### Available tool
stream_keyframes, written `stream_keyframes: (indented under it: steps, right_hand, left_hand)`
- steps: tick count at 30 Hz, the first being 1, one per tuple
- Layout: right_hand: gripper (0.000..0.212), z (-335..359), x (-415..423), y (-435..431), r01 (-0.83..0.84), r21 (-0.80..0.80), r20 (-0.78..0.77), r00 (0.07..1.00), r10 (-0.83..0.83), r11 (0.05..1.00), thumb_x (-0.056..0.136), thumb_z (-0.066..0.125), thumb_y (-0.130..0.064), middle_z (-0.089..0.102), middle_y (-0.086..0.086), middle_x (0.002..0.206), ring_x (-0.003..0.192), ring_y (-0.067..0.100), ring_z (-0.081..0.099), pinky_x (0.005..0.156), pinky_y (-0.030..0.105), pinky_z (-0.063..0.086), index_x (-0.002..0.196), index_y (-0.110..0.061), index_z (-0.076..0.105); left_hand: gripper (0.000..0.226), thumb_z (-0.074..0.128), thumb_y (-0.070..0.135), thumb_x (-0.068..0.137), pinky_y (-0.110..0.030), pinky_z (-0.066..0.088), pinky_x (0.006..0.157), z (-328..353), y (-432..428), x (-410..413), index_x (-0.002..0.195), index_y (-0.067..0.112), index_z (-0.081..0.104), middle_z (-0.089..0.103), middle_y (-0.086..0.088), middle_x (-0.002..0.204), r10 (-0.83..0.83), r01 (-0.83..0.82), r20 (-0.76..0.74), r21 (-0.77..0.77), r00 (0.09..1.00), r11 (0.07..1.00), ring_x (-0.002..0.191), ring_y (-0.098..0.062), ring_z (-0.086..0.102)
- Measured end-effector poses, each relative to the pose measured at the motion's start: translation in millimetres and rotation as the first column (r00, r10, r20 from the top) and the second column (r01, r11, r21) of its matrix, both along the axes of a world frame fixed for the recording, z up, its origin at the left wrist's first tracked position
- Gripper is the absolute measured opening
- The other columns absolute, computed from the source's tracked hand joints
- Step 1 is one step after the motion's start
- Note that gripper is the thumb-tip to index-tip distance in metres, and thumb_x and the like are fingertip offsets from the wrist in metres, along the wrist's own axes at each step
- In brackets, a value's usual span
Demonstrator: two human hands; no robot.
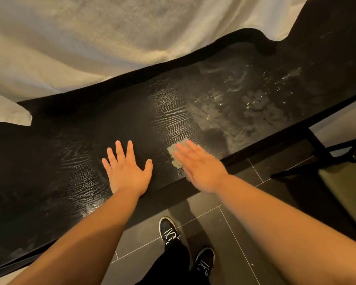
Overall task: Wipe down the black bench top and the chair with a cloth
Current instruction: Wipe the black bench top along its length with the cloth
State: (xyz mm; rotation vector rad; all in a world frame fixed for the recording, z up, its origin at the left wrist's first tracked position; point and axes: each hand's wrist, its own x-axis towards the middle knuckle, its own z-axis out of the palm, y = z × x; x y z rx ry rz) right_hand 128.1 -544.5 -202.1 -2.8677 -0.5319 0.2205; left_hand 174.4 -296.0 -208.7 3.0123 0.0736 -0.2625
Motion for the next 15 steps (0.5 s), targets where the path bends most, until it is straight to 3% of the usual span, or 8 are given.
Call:
stream_keyframes:
  steps: [3, 5, 8, 10, 12, 15]
  right_hand:
    - [0.065, -1, 18, -63, 0.205, -0.027, 0.008, 0.979, -0.205, 0.978, 0.101, 0.031, -0.026, 0.026, 0.007, 0.168, 0.157, 0.034, 0.018, 0.125, 0.055, 0.026, 0.165, -0.019, 0.022]
    - [0.062, 3, 25, -93, 0.362, -0.076, -0.006, 0.932, -0.363, 0.929, 0.103, 0.035, -0.027, 0.025, 0.011, 0.167, 0.156, 0.036, 0.017, 0.123, 0.057, 0.028, 0.162, -0.013, 0.026]
    - [0.063, 7, 35, -74, 0.490, -0.115, 0.006, 0.870, -0.493, 0.864, 0.102, 0.036, -0.029, 0.021, 0.014, 0.167, 0.154, 0.040, 0.013, 0.124, 0.058, 0.024, 0.160, -0.008, 0.023]
    - [0.065, 6, 33, -38, 0.445, -0.068, -0.012, 0.895, -0.447, 0.893, 0.103, 0.040, -0.028, 0.020, 0.010, 0.167, 0.155, 0.040, 0.013, 0.125, 0.057, 0.022, 0.163, -0.013, 0.021]
    - [0.064, 4, 24, -4, 0.258, -0.031, -0.021, 0.966, -0.259, 0.966, 0.103, 0.042, -0.028, 0.021, 0.009, 0.169, 0.156, 0.038, 0.014, 0.126, 0.055, 0.022, 0.163, -0.014, 0.024]
    - [0.062, -3, 18, 1, 0.036, -0.019, -0.035, 0.999, -0.037, 0.999, 0.106, 0.034, -0.031, 0.015, 0.007, 0.173, 0.160, 0.034, 0.006, 0.129, 0.049, 0.014, 0.165, -0.015, 0.024]
  left_hand:
    - [0.087, 0.038, 0.070, 0.097, -0.058, 0.002, 0.131, 0, 0, 1, 0.170, 0.029, 0.012, 0.002, -0.009, 0.178, 0.005, -0.005, 0.004, -0.002, 1.000, 1.000, 0.162, -0.039, -0.003]
    - [0.087, 0.039, 0.070, 0.097, -0.058, 0.002, 0.131, 0, -2, 1, 0.170, 0.030, 0.013, 0.002, -0.010, 0.178, 0.004, -0.004, 0.011, -0.001, 1.000, 1.000, 0.162, -0.039, -0.003]
    - [0.086, 0.039, 0.069, 0.097, -0.058, 0.001, 0.131, -1, -1, 1, 0.170, 0.030, 0.013, 0.003, -0.010, 0.178, 0.013, -0.013, 0.009, 0.002, 1.000, 1.000, 0.162, -0.039, -0.002]
    - [0.086, 0.038, 0.070, 0.097, -0.058, 0.002, 0.131, -1, -1, 0, 0.169, 0.031, 0.013, 0.003, -0.009, 0.178, 0.012, -0.012, 0.013, 0.005, 1.000, 1.000, 0.162, -0.039, -0.002]
    - [0.086, 0.038, 0.070, 0.097, -0.058, 0.003, 0.131, 0, -2, 1, 0.169, 0.031, 0.013, 0.004, -0.009, 0.178, 0.009, -0.009, 0.017, 0.013, 1.000, 1.000, 0.162, -0.039, -0.001]
    - [0.086, 0.038, 0.071, 0.097, -0.058, 0.004, 0.131, 0, -2, 1, 0.169, 0.031, 0.014, 0.004, -0.009, 0.177, 0.013, -0.014, 0.019, 0.026, 1.000, 1.000, 0.162, -0.039, 0.000]
